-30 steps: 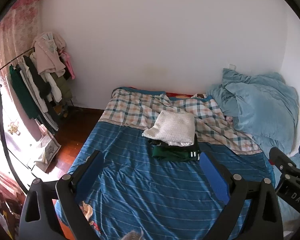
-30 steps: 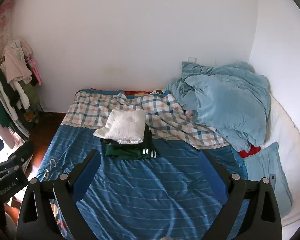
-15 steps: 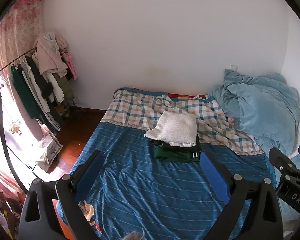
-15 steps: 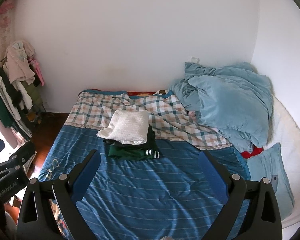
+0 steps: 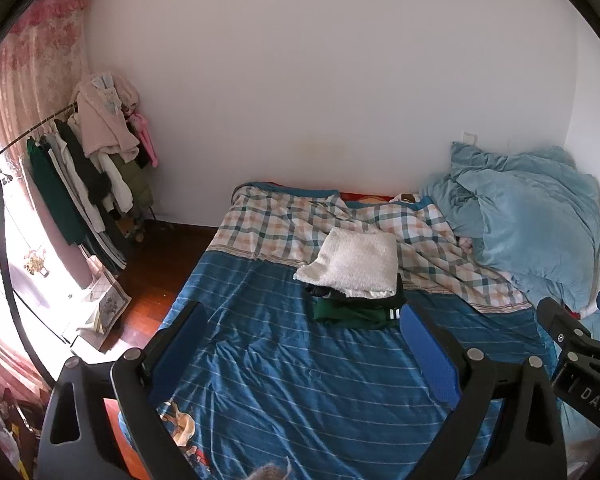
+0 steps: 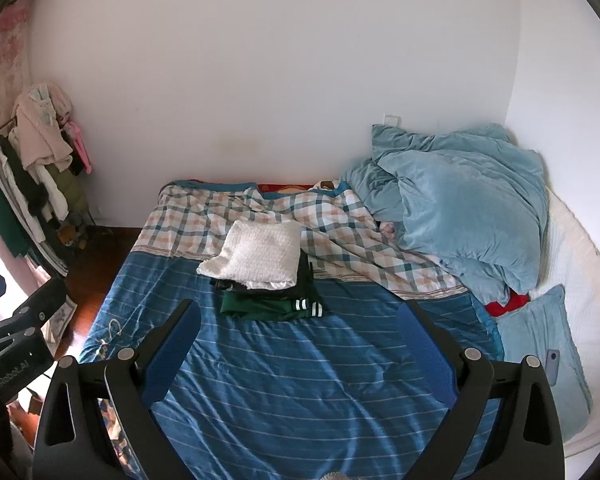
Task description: Fold large clothes
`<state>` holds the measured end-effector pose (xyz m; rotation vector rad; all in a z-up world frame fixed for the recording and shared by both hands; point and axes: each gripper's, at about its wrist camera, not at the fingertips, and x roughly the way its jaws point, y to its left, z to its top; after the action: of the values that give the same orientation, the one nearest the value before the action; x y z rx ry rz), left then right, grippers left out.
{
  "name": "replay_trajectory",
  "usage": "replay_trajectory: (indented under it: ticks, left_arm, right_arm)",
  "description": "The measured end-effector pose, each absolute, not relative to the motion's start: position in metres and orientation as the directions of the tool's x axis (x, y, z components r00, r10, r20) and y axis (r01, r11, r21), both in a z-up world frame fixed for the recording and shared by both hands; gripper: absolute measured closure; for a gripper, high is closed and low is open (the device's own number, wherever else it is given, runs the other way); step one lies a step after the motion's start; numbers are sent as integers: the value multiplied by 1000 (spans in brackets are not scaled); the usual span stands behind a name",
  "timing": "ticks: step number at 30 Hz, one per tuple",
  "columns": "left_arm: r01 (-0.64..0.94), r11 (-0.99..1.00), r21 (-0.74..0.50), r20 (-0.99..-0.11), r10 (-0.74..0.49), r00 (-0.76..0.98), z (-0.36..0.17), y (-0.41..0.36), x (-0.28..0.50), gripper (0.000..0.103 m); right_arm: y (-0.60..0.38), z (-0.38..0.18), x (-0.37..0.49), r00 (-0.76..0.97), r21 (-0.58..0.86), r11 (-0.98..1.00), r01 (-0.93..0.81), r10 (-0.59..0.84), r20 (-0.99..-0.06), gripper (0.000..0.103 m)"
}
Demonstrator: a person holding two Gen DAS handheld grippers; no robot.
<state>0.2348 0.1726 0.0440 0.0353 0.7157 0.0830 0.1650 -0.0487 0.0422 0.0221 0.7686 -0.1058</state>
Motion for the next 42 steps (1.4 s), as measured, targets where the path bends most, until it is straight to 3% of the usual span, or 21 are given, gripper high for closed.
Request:
replay_trajectory:
  ticks: [42]
  left_arm:
    - [-55, 996, 76, -637, 91, 765, 55, 172, 231, 4]
  right_arm:
    - [-57, 58, 168, 732, -34, 992, 121, -112, -672, 2]
